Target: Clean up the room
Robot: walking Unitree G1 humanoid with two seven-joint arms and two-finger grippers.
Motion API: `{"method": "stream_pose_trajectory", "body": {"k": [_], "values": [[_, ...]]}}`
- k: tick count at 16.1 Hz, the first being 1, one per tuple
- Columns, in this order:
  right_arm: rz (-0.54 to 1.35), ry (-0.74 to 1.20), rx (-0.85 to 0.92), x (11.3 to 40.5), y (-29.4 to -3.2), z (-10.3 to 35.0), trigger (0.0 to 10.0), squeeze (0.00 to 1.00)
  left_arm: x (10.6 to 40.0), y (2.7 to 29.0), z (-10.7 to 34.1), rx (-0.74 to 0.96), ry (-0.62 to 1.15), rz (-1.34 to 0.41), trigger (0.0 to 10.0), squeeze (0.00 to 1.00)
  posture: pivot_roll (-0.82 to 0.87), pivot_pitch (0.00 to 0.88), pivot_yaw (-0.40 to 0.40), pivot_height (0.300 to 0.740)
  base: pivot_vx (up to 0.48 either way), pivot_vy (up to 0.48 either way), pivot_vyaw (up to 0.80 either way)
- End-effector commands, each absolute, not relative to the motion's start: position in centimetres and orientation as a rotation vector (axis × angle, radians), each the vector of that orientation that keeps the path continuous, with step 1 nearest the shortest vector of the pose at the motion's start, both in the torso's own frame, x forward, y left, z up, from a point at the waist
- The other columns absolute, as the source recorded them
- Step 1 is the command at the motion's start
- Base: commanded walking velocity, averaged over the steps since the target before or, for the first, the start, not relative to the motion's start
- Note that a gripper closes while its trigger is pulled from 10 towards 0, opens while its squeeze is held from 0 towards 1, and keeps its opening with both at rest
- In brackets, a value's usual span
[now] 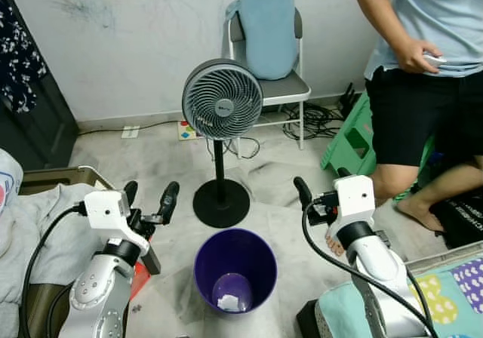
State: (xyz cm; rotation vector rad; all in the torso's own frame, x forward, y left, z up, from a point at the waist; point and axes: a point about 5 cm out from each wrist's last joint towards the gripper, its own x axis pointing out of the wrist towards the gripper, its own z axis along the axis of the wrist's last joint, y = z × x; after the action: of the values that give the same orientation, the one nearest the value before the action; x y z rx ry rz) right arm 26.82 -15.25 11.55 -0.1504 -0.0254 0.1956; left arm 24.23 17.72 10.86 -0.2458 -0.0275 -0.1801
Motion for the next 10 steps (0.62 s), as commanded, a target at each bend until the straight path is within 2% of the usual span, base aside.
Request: {"method": "stream_pose_trajectory", "body": {"k": [1, 3, 10], "values": [[0.200, -0.039, -0.151, 27.0, -15.2, 12.0, 10.0, 0.00, 24.5, 17.3, 10.7, -0.250, -0.010, -0.207, 10.0, 0.00, -0.06, 0.000, -0.001, 0.740, 0.000, 0.000, 0.00], [0.203, -0.058, -0.173, 27.5, -15.0, 12.6, 10.0, 0.00, 24.9, 17.0, 10.9, -0.246, -0.012, -0.223, 10.0, 0.00, -0.07, 0.000, -0.002, 0.740, 0.000, 0.000, 0.00], [0.250, -0.092, -0.168, 28.3, -14.0, 14.0, 10.0, 0.00, 25.6, 16.2, 11.9, -0.266, -0.058, -0.230, 10.0, 0.00, -0.08, 0.000, -0.019, 0.740, 0.000, 0.000, 0.80]]}}
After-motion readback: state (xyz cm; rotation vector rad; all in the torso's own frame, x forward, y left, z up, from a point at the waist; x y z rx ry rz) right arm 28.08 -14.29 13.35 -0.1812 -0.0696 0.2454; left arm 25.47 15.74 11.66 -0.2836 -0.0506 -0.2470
